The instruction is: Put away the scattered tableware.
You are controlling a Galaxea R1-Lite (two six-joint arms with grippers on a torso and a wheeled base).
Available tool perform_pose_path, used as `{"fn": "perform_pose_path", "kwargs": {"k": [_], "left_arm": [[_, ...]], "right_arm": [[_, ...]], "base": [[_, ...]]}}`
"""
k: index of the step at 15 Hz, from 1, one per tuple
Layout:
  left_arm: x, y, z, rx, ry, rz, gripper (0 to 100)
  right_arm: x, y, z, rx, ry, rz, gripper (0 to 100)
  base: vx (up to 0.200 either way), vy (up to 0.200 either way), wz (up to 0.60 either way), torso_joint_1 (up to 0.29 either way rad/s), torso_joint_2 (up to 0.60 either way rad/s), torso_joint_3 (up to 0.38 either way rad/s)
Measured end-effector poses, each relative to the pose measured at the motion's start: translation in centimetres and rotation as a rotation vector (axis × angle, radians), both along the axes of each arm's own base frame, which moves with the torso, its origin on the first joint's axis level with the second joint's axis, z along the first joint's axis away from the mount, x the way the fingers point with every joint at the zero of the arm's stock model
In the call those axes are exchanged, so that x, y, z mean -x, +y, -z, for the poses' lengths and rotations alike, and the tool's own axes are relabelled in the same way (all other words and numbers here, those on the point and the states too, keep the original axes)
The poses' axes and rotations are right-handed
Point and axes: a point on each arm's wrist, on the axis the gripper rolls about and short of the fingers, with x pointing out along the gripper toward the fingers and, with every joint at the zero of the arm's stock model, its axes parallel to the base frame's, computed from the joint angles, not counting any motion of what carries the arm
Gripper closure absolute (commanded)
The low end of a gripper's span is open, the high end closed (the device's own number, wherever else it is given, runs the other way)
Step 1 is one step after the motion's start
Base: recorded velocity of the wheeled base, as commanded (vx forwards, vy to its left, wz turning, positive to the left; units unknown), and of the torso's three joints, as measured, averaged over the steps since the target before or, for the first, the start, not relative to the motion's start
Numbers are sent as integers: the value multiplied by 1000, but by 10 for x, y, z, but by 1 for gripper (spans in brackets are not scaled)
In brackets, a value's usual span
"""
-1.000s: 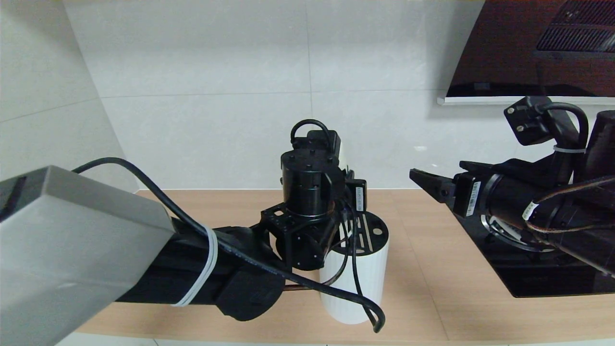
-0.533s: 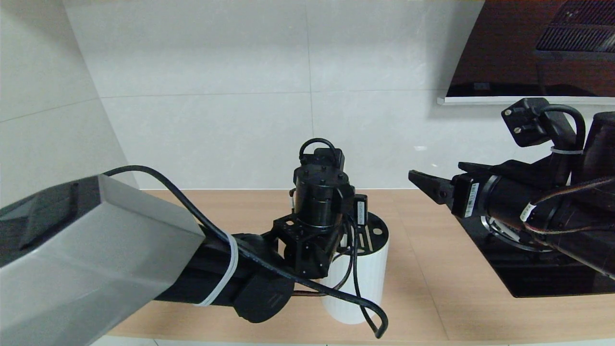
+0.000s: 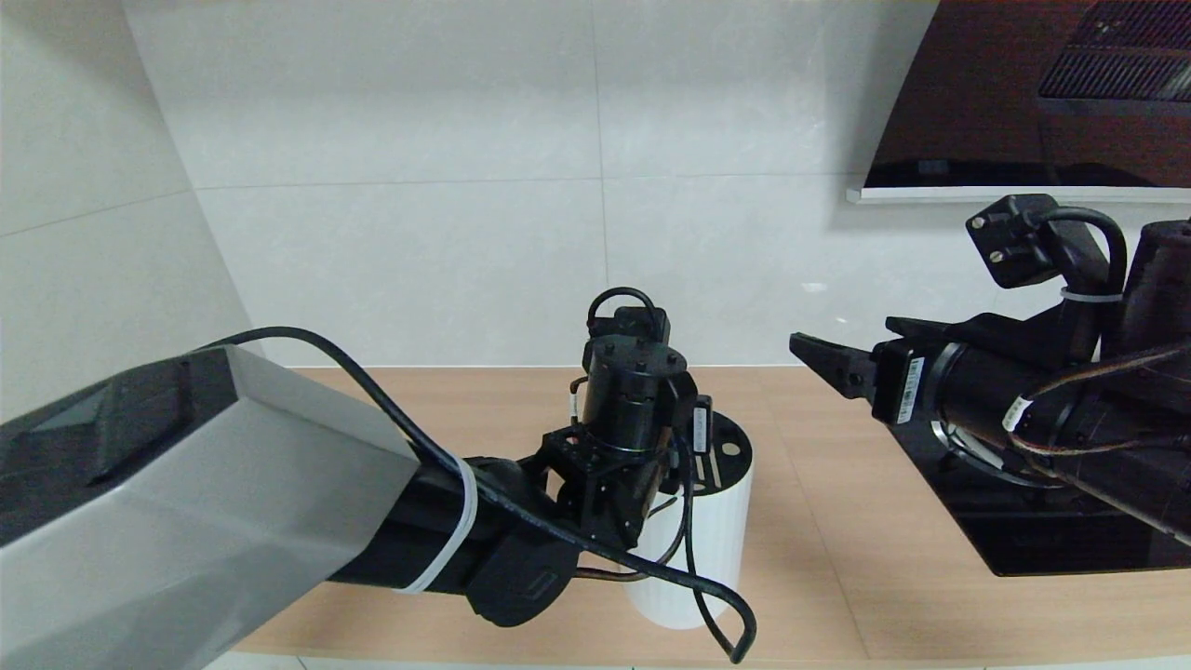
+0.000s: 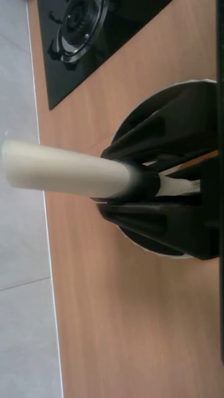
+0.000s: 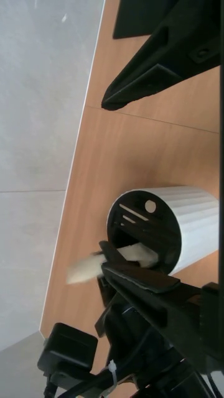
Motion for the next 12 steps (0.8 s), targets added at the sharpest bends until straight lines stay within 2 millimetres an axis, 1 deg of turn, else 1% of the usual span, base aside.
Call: {"fn": "perform_pose_path", "kwargs": {"k": [9,11,12], "left_arm": [[0,0,-5,15,-13,1,0],[3,3,-16,41,-41,-10,0],[7,7,-28,59,-68,-13,0]], "right_arm": [[0,0,0,1,1,0,0],[0,0,0,0,-1,0,0],[0,0,0,-3,-4,0,0]], "base": [[0,0,0,0,0,0],[0,0,0,0,0,0],[0,0,0,0,0,0]]}}
